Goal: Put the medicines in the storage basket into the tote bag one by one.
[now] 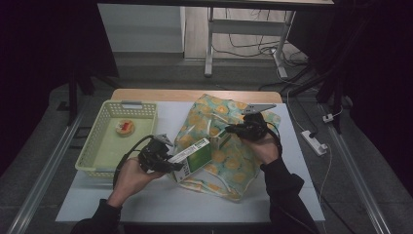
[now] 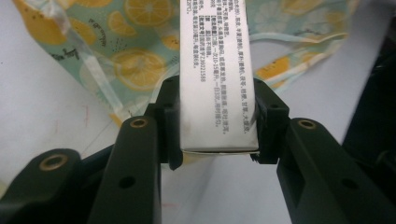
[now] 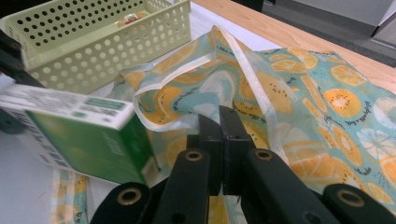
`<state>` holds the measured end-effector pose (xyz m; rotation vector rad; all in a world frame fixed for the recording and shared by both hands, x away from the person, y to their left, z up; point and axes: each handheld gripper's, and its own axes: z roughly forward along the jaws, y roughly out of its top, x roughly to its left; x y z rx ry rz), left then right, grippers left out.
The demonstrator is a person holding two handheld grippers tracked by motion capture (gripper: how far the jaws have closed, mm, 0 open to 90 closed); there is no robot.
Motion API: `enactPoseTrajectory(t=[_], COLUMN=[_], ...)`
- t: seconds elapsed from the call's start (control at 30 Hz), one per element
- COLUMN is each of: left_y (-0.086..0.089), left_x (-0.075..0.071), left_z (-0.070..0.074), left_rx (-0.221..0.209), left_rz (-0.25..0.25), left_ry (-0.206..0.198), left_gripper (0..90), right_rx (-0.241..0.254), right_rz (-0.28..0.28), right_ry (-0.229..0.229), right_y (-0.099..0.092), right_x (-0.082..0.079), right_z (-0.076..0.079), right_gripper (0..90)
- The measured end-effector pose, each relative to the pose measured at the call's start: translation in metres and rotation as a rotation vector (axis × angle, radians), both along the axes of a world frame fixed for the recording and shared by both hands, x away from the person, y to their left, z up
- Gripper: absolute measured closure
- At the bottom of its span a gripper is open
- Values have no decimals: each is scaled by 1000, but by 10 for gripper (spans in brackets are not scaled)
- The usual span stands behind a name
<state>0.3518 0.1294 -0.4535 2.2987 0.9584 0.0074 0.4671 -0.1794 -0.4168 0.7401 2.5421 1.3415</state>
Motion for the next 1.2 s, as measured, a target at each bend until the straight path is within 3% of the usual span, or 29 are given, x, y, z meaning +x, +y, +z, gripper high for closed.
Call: enactPoseTrajectory(t=[0.07,0.33,0.83,1.2], left_y=[-4,-16,-28,-43], left_x=[4,17,40,58], left_z=[-3,-7,-12,-10], left_rx=[-3,30,35,58], left_rz=[4,34,79,98], left_ry=[13,-9,-10,-41], left_gripper=[612,611,611,611], right_rx=[0,0,-7,-7], right_rz=[2,9,22,31], right_ry=[-1,2,6,12], right_y=[1,3,6,9], right_x=[0,-1,-3,-4], right_z=[0,0,-1,-1], right_gripper=[896,896,896,896])
